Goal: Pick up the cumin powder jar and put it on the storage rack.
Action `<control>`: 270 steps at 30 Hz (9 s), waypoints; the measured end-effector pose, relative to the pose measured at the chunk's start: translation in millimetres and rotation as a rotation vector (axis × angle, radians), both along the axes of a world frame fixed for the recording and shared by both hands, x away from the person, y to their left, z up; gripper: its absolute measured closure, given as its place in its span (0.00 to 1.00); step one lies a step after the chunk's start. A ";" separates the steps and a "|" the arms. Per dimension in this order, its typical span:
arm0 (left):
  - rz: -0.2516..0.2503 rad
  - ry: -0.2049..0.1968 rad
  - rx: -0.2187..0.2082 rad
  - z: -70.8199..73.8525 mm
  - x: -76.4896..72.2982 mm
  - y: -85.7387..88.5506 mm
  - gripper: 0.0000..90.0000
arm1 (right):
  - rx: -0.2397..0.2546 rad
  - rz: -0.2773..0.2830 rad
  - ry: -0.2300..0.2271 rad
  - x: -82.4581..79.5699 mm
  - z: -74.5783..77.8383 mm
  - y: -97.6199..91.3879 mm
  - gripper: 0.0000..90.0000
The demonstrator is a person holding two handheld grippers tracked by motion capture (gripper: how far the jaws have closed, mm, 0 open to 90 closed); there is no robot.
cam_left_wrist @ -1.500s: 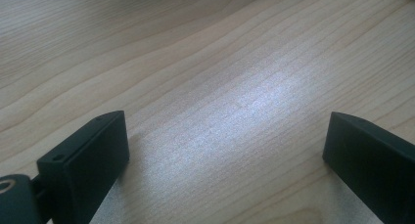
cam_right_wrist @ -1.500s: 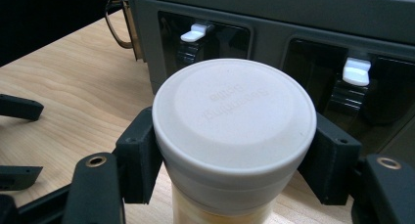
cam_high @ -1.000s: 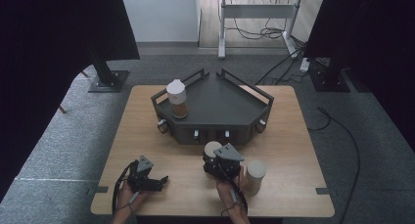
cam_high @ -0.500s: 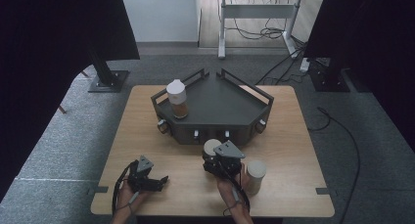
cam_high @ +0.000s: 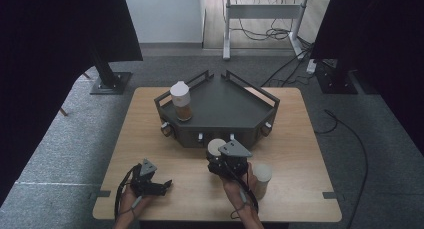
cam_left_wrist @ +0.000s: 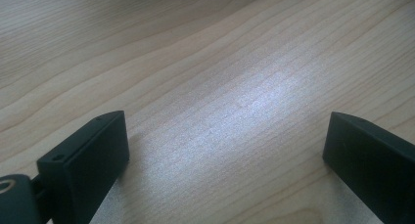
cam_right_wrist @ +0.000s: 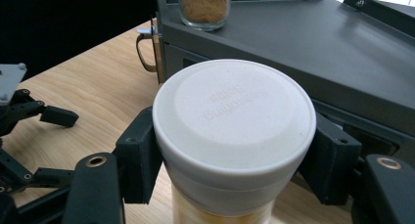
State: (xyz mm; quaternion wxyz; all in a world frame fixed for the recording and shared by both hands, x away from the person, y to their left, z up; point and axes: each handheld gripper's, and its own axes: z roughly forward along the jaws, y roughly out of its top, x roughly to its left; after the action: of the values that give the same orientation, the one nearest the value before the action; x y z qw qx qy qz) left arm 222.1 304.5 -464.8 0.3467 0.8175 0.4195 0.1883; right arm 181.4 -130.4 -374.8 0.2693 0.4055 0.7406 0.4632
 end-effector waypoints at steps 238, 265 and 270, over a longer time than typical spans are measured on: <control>-0.016 0.000 0.001 0.1 2.3 1.4 0.03 | -0.017 -0.034 -0.043 108.0 89.0 -39.7 0.15; -0.016 0.001 0.000 0.0 2.3 1.4 0.03 | -0.046 0.028 -0.065 69.8 89.7 -59.0 0.15; -0.016 0.001 0.000 0.1 2.4 1.4 0.03 | -0.045 0.029 -0.062 65.3 86.7 -63.9 0.15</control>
State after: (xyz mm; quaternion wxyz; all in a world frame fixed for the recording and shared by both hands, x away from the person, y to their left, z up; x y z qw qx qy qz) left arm 224.5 305.9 -464.7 0.3479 0.8210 0.4131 0.1853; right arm 246.7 -194.3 -288.1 0.2944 0.3742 0.7479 0.4625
